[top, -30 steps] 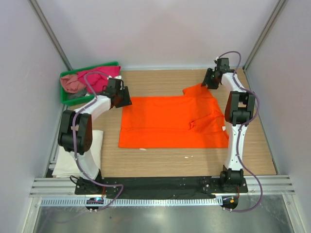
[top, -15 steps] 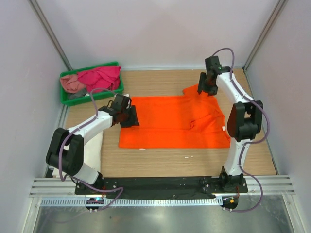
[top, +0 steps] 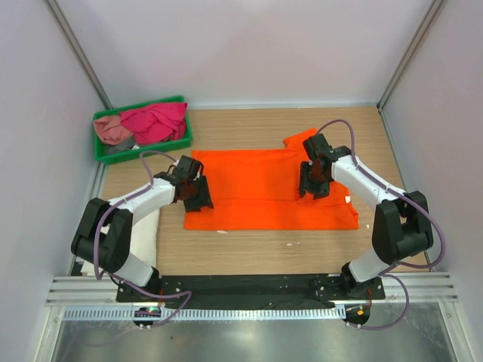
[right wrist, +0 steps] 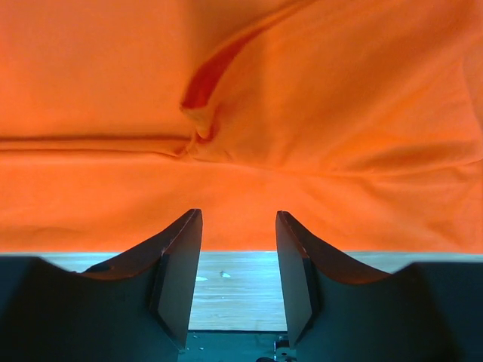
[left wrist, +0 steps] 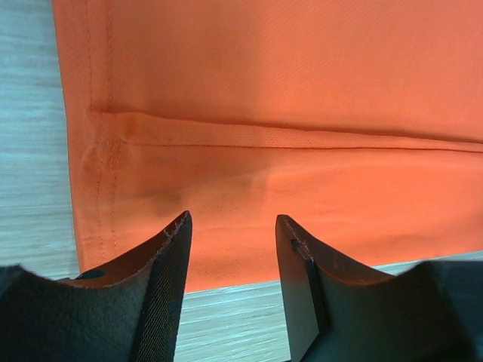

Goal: Fold and stack the t-shirts
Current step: Fold the tshirt

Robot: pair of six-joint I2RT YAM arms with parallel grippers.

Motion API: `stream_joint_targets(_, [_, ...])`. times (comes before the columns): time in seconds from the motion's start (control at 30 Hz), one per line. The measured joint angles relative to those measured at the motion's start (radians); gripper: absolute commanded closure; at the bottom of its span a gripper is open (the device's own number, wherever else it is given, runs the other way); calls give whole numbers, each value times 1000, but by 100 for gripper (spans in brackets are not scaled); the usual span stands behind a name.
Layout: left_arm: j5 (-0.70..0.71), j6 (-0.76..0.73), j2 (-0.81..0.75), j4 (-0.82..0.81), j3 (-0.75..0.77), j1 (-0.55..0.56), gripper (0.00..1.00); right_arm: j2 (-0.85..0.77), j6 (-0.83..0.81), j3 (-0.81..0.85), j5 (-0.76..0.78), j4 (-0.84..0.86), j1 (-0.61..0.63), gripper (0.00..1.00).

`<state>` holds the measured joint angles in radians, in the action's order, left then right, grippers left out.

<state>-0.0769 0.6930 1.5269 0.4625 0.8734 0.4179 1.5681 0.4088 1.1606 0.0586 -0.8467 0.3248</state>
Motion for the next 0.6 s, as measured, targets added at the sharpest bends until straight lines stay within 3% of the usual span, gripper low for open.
stream_joint_targets(0.2, [0, 31, 2, 1, -34, 0, 49, -15, 20, -151, 3, 59, 3, 51])
stream_joint_targets(0.6, [-31, 114, 29, -30, -51, -2, 45, 6, 48, -286, 66, 161, -21, 46])
